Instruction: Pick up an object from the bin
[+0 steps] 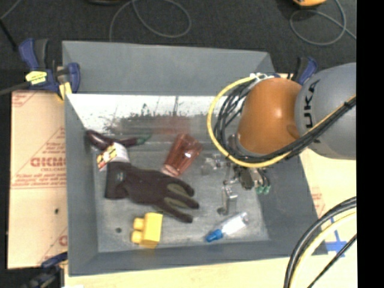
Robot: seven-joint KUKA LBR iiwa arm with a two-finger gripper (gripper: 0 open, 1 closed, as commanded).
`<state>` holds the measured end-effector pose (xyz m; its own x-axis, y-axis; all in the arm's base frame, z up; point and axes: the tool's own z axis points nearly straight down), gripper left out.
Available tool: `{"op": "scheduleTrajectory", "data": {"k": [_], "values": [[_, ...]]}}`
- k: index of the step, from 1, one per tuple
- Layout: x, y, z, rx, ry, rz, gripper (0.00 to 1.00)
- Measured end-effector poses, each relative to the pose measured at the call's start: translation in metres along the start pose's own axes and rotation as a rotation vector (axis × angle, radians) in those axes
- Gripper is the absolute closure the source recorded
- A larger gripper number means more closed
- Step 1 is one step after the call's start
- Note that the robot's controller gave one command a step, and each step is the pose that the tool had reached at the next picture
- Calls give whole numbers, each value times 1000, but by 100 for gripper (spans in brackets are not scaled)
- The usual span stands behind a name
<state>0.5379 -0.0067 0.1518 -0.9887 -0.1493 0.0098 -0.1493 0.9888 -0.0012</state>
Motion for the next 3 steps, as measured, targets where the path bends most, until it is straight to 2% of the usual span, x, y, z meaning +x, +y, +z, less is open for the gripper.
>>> {"op": "scheduleTrajectory", "data": {"k": [1,2,3], "values": [[-22,40,-26,-1,-34,77,0],[-33,37,19,0,-10,-3,0],[-28,55,54,0,-24,72,0]]}}
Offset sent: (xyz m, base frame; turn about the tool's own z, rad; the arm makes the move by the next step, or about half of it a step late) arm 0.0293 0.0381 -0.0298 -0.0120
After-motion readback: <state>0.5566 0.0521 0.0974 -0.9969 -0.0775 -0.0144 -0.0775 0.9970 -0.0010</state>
